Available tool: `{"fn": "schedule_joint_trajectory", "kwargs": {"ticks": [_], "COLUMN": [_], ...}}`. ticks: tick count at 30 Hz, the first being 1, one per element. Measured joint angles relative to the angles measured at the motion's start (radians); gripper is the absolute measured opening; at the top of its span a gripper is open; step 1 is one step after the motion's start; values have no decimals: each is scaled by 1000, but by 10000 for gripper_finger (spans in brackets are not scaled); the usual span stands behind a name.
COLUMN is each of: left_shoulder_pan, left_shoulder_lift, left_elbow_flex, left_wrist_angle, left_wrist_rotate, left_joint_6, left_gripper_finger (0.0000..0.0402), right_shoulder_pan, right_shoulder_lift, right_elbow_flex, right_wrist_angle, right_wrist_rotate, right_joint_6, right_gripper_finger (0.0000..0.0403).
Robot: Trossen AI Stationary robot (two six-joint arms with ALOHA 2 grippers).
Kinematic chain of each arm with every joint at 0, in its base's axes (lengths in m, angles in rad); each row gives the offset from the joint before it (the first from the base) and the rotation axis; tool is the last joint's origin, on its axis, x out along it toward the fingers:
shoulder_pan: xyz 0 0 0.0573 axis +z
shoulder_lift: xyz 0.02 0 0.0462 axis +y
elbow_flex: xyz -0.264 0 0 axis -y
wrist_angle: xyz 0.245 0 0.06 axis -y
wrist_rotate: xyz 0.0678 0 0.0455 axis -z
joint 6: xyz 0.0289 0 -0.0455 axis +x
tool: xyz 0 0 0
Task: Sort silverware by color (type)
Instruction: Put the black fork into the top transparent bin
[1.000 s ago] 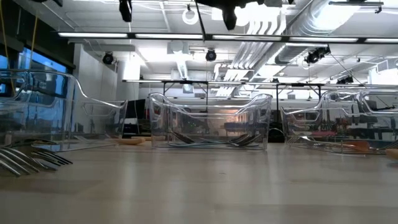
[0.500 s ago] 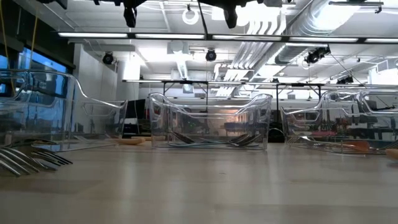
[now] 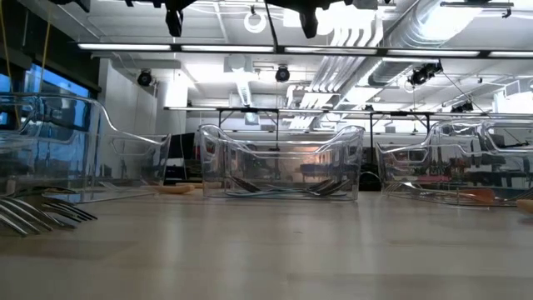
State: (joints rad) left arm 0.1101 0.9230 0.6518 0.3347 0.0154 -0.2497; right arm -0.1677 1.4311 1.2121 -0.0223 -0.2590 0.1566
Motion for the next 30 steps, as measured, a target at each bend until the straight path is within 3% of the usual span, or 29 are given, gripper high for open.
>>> {"fn": "schedule_joint_trajectory", "kwargs": {"ticks": [6,9,15,20,30], "left_shoulder_pan": [0,0,0,0,0], "left_shoulder_lift": [0,0,0,0,0], "left_elbow_flex": [0,0,0,0,0], "left_wrist_angle": [-1,-1,-2,-2,-2], "left_wrist_rotate": [0,-1,-1,-2,-32], "left_joint_6": [0,0,0,0,19], "left_gripper_finger": [0,0,0,0,0], "right_shoulder_pan": [-45,-104,-235,-319,-389], "right_shoulder_lift": [17,66,281,490,758], "right_elbow_flex": [47,143,427,594,671], "right_wrist_angle": [-2,-113,-490,-687,-802], "right_wrist_rotate": [61,96,207,304,284], "right_joint_6": [-5,-62,-241,-347,-374], "right_gripper_finger": [0,0,0,0,0]}}
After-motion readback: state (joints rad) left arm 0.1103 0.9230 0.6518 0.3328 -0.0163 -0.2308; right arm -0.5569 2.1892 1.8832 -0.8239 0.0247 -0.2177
